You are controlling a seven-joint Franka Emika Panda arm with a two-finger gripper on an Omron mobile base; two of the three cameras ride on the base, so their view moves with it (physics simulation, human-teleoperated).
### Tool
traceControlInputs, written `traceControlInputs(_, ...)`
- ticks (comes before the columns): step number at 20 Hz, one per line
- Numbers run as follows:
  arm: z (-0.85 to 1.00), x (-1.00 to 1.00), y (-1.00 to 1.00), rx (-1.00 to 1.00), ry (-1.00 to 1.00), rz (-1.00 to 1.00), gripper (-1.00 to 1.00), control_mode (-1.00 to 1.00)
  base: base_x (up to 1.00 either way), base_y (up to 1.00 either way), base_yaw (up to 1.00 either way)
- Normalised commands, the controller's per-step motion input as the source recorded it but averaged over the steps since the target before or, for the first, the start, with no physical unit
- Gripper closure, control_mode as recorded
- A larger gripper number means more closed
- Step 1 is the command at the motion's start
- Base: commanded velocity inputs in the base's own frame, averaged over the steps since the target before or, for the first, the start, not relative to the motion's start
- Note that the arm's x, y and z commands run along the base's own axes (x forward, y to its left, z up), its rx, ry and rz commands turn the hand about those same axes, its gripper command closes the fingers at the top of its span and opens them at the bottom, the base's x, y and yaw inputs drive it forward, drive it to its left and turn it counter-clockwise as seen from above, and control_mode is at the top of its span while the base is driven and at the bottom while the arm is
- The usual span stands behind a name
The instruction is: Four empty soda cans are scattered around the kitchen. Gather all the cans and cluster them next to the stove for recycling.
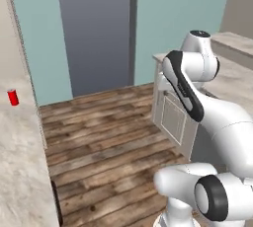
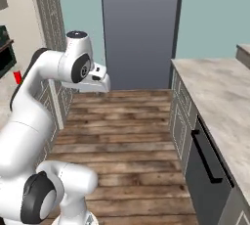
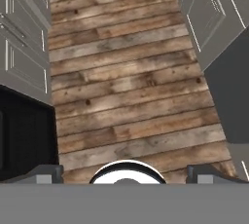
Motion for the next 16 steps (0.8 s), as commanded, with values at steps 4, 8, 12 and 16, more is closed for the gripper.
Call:
traceControlInputs(4, 0.0, 0.0, 0.0, 0.0, 0.0, 0.0, -1.0, 1.0, 0.54, -0.16, 0.41)
traceControlInputs(8, 0.0, 0.0, 0.0, 0.0, 0.0, 0.0, -1.0, 1.0, 0.54, -0.18, 0.4)
traceControlInputs(12, 0.0, 0.0, 0.0, 0.0, 0.0, 0.0, -1.0, 1.0, 0.53, -0.22, 0.37)
traceControlInputs(16, 0.0, 0.0, 0.0, 0.0, 0.0, 0.0, -1.0, 1.0, 0.52, -0.32, 0.2)
